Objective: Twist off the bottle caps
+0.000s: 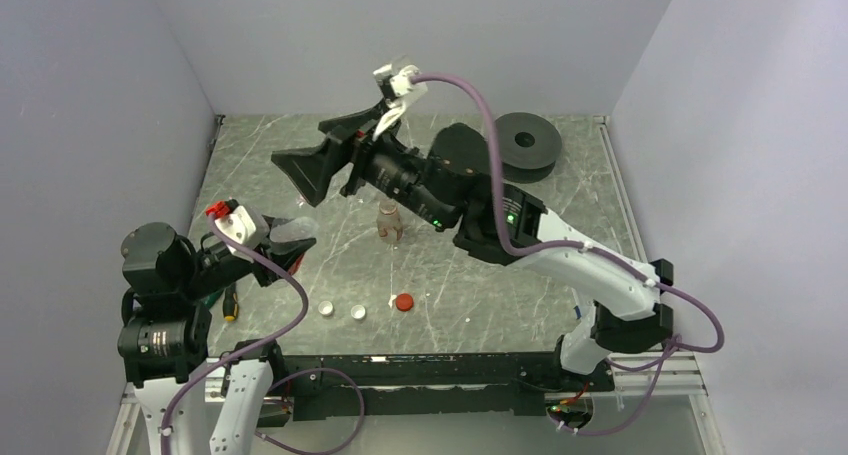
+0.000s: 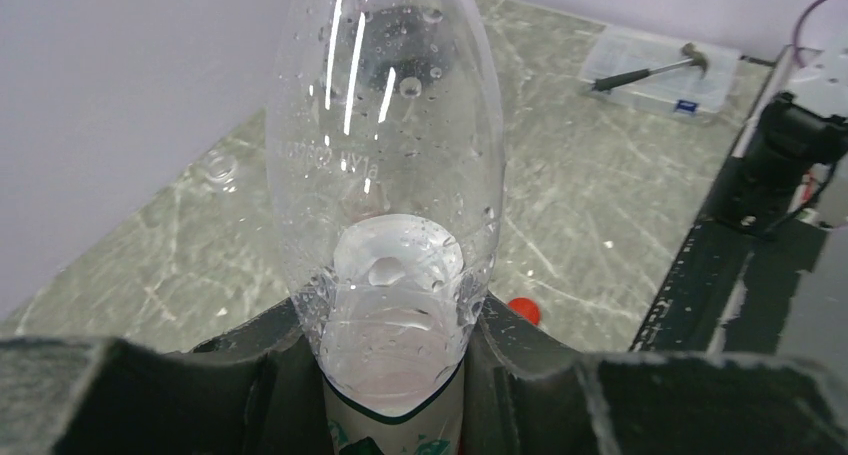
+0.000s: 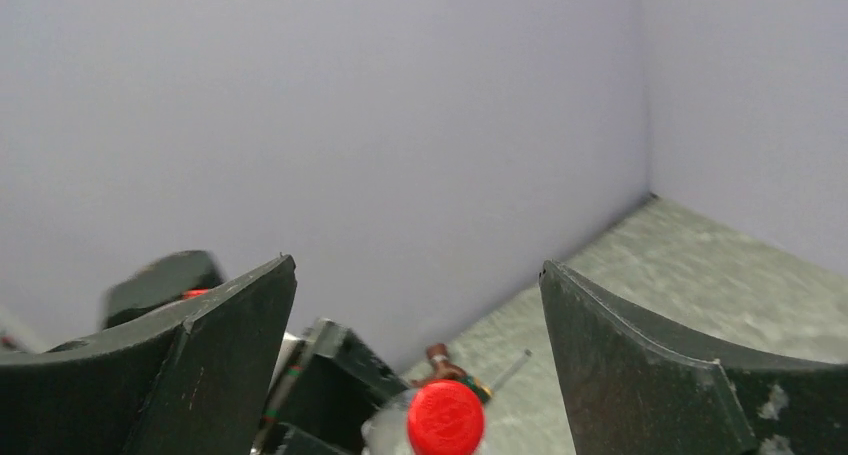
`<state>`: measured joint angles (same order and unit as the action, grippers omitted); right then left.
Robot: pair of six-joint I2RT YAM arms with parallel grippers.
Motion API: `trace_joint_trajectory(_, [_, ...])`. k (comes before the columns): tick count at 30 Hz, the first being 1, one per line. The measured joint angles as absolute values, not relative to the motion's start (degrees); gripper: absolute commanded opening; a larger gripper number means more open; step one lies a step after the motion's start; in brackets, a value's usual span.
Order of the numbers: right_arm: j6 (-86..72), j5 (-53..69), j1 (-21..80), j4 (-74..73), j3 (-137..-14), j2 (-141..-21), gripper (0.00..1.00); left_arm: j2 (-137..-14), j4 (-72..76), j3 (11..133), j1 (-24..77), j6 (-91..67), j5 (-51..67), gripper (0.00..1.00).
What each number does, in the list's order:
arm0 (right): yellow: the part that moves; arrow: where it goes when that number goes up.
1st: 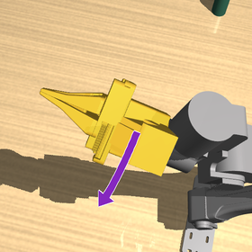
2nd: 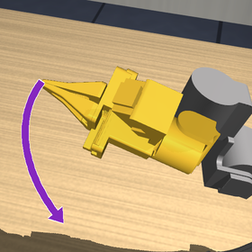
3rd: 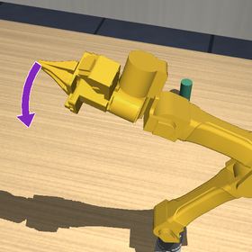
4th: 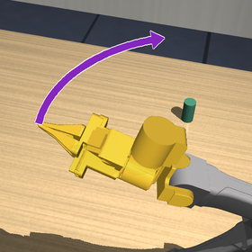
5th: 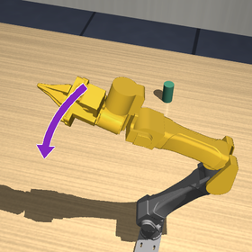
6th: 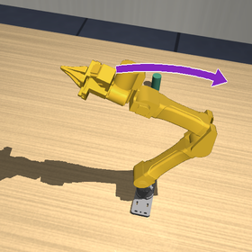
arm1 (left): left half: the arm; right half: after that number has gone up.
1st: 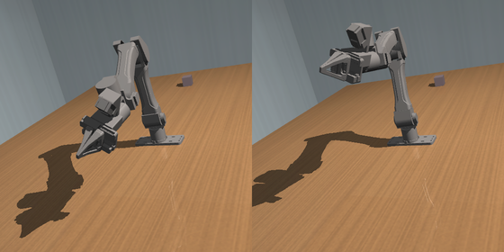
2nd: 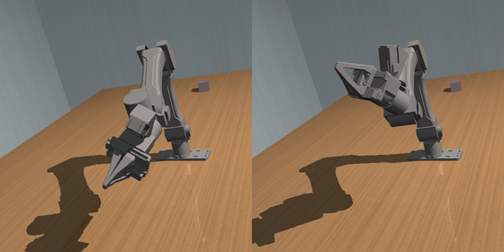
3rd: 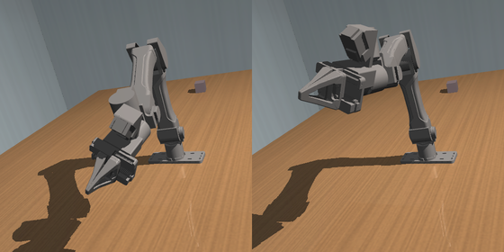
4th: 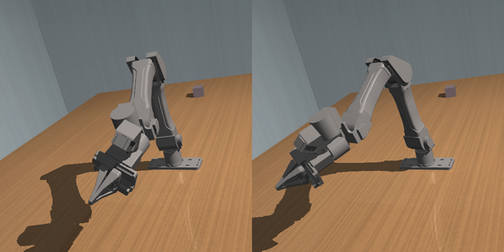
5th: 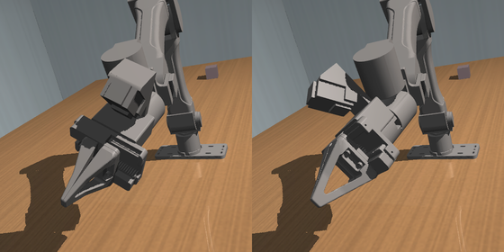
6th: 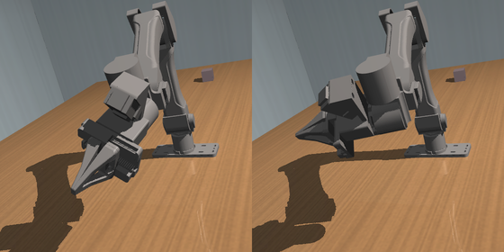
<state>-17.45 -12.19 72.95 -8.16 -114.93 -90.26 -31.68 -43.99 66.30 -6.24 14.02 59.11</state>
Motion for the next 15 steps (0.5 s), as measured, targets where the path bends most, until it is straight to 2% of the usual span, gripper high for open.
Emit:
trace_joint_trajectory(7, [-17.9,-19.1,72.7,-17.9,-116.6,-94.3,0.84,-31.7,-43.5,66.1,-6.2,15.6,54.5,0.0])
trace_joint_trajectory(15, [-19.4,-18.2,72.7,-18.9,-114.4,-94.3,0.6,-31.8,-42.6,66.1,-6.2,15.4,53.5,0.0])
